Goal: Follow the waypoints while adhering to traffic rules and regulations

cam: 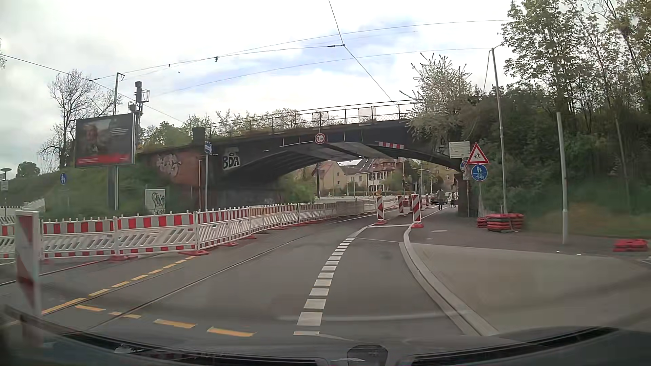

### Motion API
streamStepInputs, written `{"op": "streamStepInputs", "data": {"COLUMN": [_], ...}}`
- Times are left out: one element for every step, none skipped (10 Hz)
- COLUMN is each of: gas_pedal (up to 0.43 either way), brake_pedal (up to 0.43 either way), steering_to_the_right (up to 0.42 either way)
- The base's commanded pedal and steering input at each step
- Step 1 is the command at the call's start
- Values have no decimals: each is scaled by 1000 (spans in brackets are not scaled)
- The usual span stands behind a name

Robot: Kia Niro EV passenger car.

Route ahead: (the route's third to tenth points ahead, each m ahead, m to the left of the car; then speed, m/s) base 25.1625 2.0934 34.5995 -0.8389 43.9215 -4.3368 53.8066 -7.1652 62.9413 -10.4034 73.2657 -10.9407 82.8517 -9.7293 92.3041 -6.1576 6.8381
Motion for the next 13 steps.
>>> {"op": "streamStepInputs", "data": {"gas_pedal": [28,28,28,28,28,28,28,28,28,28,28,28,28], "brake_pedal": [0,0,0,0,0,0,0,0,0,0,0,0,0], "steering_to_the_right": [-36,-35,-35,-34,-31,-25,-19,-12,-9,-7,-5,-1,2]}}
